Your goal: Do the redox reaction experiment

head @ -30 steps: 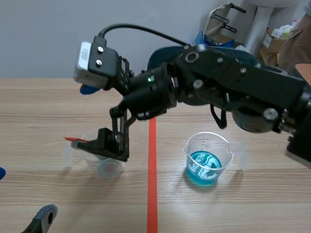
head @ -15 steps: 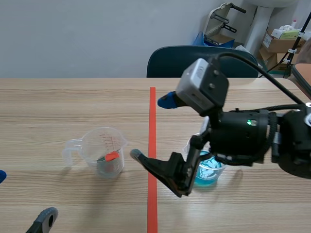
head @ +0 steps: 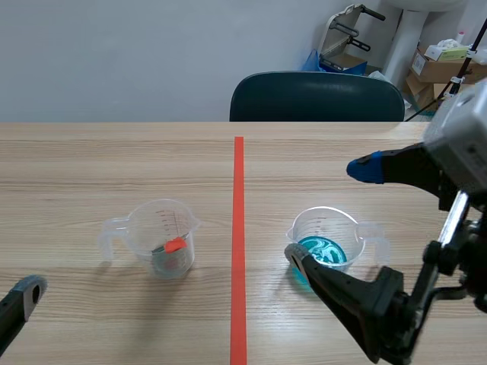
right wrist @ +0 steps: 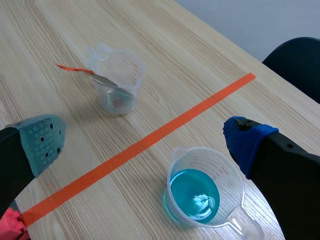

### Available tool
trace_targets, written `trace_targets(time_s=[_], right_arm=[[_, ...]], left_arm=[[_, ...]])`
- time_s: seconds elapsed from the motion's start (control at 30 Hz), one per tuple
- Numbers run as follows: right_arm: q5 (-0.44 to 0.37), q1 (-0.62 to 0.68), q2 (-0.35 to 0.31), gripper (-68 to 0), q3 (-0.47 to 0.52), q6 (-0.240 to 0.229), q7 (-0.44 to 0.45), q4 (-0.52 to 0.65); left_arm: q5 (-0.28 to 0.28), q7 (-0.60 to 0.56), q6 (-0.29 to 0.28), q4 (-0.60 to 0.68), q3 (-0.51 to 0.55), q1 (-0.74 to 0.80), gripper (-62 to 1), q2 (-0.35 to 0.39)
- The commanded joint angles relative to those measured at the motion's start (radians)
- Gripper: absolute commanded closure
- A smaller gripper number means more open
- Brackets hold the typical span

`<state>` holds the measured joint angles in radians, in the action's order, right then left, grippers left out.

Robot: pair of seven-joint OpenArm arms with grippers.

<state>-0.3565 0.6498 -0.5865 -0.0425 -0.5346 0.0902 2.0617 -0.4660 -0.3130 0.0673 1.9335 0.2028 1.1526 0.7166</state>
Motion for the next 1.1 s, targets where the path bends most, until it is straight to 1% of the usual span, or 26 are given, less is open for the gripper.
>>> trace_targets(time_s=[0.0,0.1,0.27,0.5,0.57,1.07], right_arm=[[-0.014,0.013,0.022,-67.9,0.019,0.031,-0.021,0.047],[-0.014,0.071,0.060,-67.9,0.064,0.066,-0.069,0.119],[-0.014,0.135,0.101,-67.9,0.103,0.076,-0.097,0.191],[-0.014,0.145,0.113,-67.9,0.124,0.101,-0.100,0.196],[-0.014,0.145,0.113,-67.9,0.124,0.101,-0.100,0.196],[-0.013,0.145,0.113,-67.9,0.124,0.101,-0.131,0.196]], left_arm=[[-0.003,0.007,-0.002,0.032,0.019,0.000,-62.3,-0.024],[-0.003,0.055,-0.002,0.059,0.058,0.000,-62.3,-0.026],[-0.014,0.118,-0.002,0.105,0.113,0.000,-62.3,-0.029],[-0.013,0.167,-0.002,0.156,0.168,-0.002,-62.3,-0.040],[-0.013,0.181,-0.002,0.165,0.172,-0.006,-62.3,-0.040],[-0.013,0.182,-0.002,0.174,0.174,-0.009,-62.3,-0.040]])
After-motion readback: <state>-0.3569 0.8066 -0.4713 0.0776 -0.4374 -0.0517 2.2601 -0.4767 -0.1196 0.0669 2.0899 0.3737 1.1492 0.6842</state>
